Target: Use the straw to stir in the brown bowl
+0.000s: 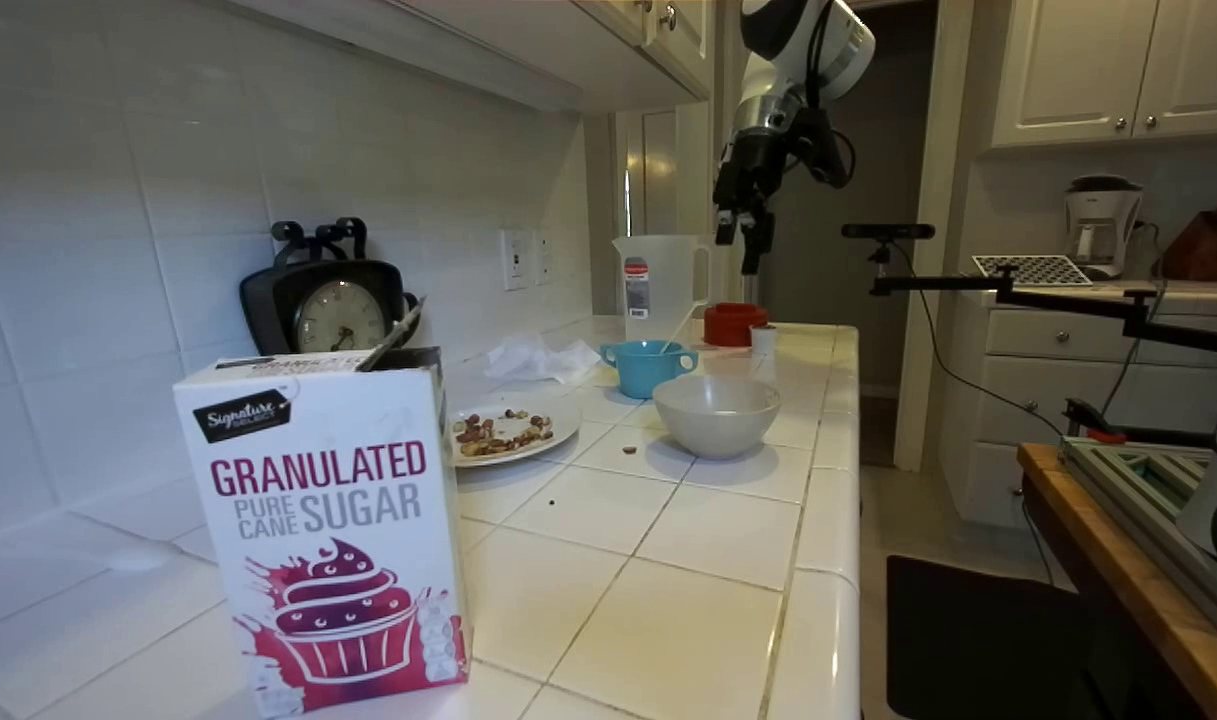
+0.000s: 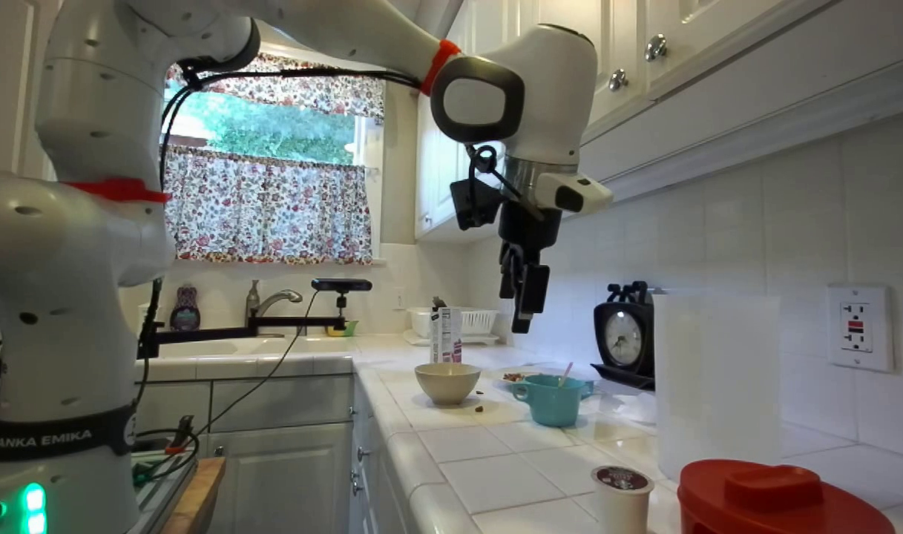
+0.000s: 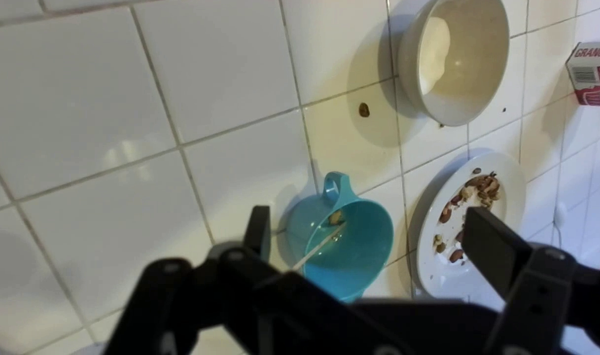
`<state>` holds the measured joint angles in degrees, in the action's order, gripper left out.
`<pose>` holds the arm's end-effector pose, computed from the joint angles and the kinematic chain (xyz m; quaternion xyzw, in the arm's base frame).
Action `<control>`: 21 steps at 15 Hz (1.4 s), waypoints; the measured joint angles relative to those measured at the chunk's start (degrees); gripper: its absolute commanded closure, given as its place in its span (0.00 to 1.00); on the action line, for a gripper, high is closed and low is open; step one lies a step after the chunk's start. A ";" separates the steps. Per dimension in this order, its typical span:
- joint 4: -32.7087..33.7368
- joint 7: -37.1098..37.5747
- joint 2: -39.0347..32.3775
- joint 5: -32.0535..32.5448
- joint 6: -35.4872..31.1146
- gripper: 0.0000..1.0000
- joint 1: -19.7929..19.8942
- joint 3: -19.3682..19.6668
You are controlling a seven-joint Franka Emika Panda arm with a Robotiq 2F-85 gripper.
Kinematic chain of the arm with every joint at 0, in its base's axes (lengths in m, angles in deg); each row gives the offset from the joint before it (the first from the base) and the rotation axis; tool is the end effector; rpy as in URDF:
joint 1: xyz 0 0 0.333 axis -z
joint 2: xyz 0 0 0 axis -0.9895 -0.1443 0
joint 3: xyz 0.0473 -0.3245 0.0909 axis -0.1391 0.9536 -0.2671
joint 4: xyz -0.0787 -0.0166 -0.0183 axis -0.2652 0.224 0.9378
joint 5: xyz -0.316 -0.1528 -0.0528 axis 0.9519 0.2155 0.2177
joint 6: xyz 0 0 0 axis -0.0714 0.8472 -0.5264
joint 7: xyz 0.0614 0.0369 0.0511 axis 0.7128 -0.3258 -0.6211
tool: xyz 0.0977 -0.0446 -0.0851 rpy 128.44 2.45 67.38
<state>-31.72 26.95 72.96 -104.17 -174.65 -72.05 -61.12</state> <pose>0.4711 -0.1694 0.4169 -0.9604 0.1335 -0.0243 0.2432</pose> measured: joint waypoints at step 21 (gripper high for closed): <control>12.75 -5.22 -15.03 -5.37 -0.89 0.00 6.14 -4.23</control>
<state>-18.97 21.73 57.94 -109.54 -175.54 -65.90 -65.34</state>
